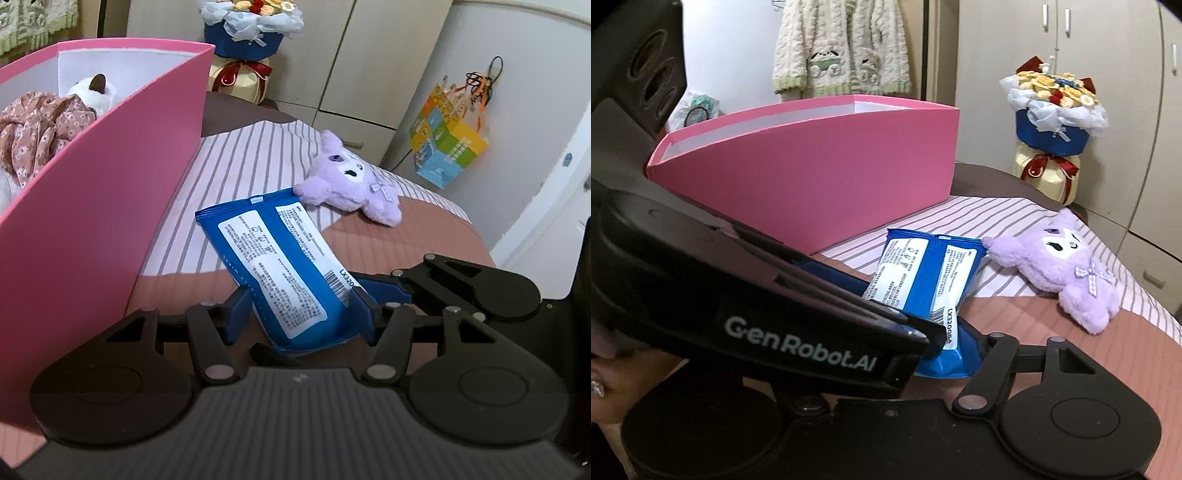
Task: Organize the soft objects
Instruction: 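Close the left tool on the blue wipes pack and lift it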
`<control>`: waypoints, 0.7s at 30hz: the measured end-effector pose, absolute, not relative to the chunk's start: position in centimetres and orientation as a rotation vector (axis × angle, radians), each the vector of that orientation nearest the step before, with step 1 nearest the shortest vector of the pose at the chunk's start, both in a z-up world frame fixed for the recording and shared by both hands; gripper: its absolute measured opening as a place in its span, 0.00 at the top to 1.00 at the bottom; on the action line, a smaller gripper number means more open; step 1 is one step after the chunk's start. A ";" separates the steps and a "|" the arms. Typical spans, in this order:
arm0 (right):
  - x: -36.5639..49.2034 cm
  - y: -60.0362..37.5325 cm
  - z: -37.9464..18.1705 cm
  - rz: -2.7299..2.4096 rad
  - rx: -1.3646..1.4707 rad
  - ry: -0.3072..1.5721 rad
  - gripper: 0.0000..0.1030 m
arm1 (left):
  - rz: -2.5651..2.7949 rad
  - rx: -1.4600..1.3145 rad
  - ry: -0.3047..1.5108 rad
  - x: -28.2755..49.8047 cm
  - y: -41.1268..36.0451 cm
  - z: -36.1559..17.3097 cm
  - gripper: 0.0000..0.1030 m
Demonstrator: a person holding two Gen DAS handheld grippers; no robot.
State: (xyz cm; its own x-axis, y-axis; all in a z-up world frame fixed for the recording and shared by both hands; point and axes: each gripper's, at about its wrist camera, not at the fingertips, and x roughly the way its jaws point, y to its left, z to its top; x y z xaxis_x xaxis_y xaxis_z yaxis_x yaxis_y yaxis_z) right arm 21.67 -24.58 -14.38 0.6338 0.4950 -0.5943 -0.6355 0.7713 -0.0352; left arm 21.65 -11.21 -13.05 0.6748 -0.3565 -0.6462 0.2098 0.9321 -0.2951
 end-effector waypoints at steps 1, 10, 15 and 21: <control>21.4 -24.6 -14.3 0.646 -0.243 0.602 0.30 | -0.328 -0.200 0.768 21.5 -11.2 -13.0 0.47; 19.6 -24.7 -14.1 0.608 -0.143 0.626 0.34 | -0.386 -0.176 0.794 19.9 -10.8 -12.5 0.47; 18.9 -25.3 -14.2 0.597 -0.119 0.652 0.31 | -0.407 -0.212 0.813 19.8 -10.4 -12.7 0.42; 18.7 -25.1 -14.4 0.595 -0.184 0.657 0.24 | -0.370 -0.206 0.806 20.7 -10.5 -13.2 0.41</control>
